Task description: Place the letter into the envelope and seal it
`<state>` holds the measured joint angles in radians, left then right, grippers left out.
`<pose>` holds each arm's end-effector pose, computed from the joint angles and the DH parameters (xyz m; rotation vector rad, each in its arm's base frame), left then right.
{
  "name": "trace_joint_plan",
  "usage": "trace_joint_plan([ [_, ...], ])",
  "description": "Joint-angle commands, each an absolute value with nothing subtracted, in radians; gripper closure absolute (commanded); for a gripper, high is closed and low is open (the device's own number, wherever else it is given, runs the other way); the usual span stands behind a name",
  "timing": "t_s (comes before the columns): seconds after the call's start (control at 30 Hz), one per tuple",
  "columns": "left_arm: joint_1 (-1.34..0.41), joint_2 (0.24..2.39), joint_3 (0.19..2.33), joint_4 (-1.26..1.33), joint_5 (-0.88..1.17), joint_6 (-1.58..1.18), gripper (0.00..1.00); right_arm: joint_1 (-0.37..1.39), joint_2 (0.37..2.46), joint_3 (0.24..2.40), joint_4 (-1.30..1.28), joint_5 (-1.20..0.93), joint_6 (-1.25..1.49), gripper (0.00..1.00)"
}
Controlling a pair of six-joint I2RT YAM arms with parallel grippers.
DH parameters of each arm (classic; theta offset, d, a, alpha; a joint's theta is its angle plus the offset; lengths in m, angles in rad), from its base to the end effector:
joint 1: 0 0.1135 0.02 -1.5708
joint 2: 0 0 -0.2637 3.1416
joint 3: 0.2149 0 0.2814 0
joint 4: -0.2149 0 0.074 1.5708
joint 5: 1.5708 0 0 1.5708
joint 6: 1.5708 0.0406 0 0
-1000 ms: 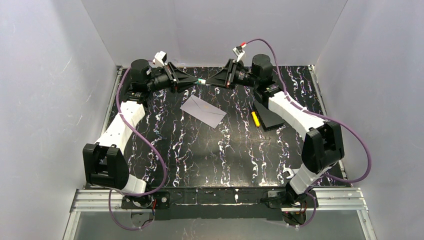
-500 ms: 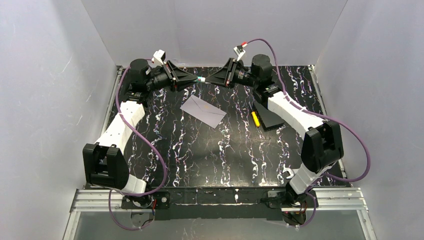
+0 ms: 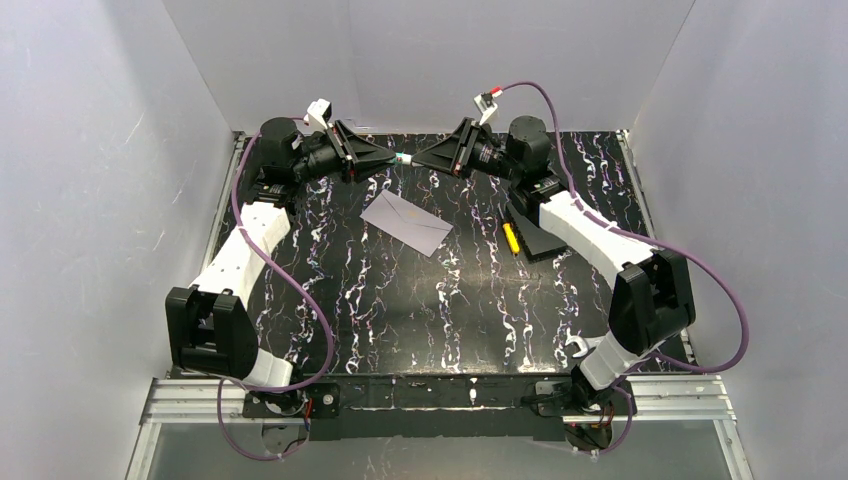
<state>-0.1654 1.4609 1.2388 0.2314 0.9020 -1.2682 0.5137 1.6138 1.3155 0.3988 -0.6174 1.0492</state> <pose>0.3613 -0.0926 0.3745 -0.1825 1.8812 -1.7459 0.3528 0.2260 0.3643 -0.1245 1.7438 1.6574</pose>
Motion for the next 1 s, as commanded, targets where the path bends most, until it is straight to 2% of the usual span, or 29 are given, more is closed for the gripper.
trace_joint_plan([
  [0.0, -0.161, 1.437, 1.245, 0.249, 0.923, -1.269, 1.00, 0.520, 1.573, 1.311, 0.496, -0.614, 1.076, 0.86],
  [0.97, -0.189, 1.427, 1.261, 0.284, 0.935, -1.300, 1.00, 0.531, 1.629, 1.372, 0.494, -0.646, 1.049, 0.85],
])
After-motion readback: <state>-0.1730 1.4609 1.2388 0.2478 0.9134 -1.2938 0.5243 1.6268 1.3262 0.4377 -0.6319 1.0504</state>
